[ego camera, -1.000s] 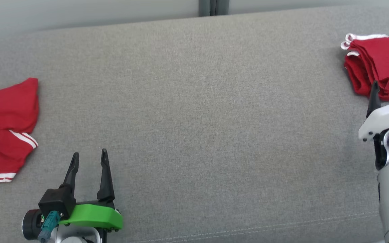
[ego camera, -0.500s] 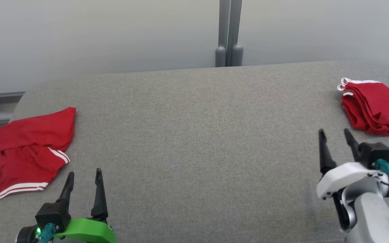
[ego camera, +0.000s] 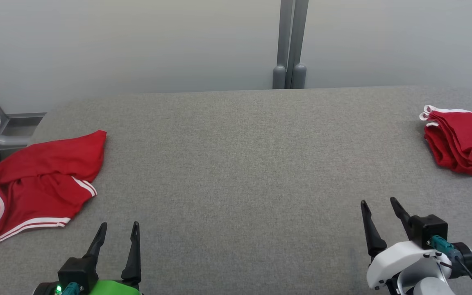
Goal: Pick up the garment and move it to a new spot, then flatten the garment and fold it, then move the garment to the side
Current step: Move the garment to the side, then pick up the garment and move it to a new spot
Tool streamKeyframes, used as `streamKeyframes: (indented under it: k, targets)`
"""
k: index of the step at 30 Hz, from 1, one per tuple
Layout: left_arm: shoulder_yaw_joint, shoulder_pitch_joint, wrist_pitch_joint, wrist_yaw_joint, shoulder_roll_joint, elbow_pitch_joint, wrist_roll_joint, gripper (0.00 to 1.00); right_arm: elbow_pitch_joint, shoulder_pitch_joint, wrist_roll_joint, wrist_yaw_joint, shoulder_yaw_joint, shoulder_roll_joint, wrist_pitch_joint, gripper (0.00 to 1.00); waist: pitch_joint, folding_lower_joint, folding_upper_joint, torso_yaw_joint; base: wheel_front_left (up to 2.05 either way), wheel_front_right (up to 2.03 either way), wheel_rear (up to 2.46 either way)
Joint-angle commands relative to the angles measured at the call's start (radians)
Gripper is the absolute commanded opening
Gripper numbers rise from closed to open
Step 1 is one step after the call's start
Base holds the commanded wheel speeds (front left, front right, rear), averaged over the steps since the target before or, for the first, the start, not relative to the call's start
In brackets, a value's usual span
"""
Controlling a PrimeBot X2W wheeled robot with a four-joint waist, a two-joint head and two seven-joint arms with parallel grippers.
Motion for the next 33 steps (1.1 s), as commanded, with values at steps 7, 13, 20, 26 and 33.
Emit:
streamKeyframes:
  k: [7,13,20,26,33]
  targets:
    - [0.021,0.004,-0.005,-0.002,0.004,0.049,-0.01,1.0,-0.004,0.042,0.043,-0.001,0.04,0.0,-0.003,1.0,0.008,0.0001,0.0,-0.002,0.0,0.0,0.0]
    - [0.029,-0.007,-0.004,-0.006,-0.004,0.068,-0.002,1.0,0.005,0.042,0.084,-0.001,0.019,0.0,-0.01,1.0,0.016,0.0001,0.0,-0.005,0.0,0.0,0.0]
    - [0.025,-0.015,-0.005,-0.009,-0.015,0.073,0.01,1.0,0.012,0.038,0.076,-0.001,0.0,0.0,-0.013,1.0,0.018,0.0001,0.0,0.007,0.0,0.0,0.0]
    - [0.014,-0.022,-0.005,-0.006,-0.022,0.078,0.021,1.0,0.016,0.054,0.076,-0.001,-0.017,0.001,-0.013,1.0,0.016,0.0001,0.0,0.058,0.0,0.0,0.0]
    - [0.02,-0.032,-0.004,-0.023,0.001,0.111,0.026,1.0,0.015,0.059,0.092,-0.001,-0.002,0.0,-0.016,1.0,0.014,0.0001,0.0,0.156,0.0,0.0,0.0]
